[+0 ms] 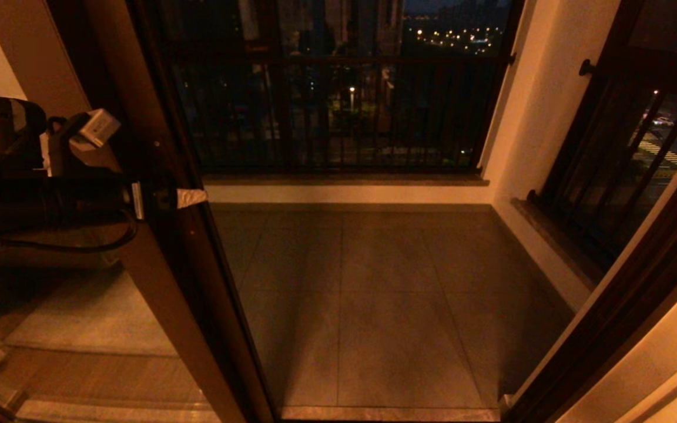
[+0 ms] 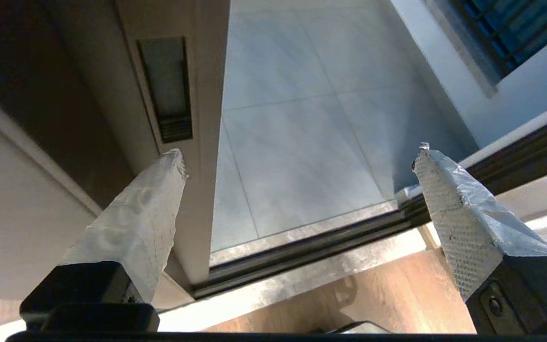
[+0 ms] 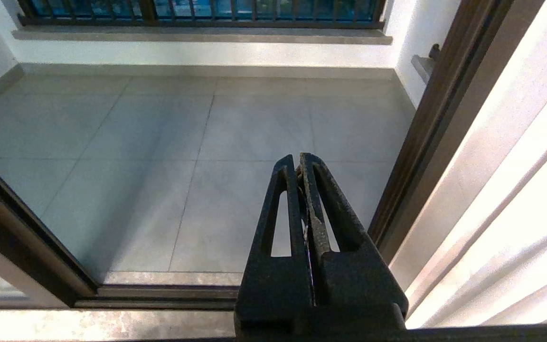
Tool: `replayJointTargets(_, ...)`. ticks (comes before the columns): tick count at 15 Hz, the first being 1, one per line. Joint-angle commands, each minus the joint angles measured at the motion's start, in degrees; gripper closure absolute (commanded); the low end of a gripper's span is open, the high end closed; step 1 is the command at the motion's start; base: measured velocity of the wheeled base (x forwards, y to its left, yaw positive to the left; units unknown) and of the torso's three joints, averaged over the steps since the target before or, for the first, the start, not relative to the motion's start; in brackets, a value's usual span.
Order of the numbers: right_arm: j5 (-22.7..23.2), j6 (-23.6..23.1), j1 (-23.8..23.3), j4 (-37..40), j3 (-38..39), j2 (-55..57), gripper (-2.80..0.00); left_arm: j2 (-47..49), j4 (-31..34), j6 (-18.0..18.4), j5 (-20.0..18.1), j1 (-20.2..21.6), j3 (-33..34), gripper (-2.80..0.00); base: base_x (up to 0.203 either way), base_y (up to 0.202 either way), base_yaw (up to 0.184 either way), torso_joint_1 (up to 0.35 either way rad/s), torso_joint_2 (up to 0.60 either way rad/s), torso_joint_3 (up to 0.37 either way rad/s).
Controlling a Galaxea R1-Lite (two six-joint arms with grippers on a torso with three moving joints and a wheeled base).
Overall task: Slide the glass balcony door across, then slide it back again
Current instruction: Close the slid door
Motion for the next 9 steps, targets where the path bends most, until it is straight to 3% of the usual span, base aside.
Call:
replayJointTargets(1,0.0,0.0,0.1,0.0,0.2,0.0,0.0,0.9,-0.2,0.0,0.1,0.2,-0.4,-2.8,0.0,0.0,0.0,0.0,0.0,0.0)
replayJointTargets(9,0.0,0.0,0.0,0.0,0.2,0.0,0.0,2.6,-0.2,1.3,0.7,-0.8,-1.7,-2.8,0.0,0.0,0.0,0.0,0.0,0.0)
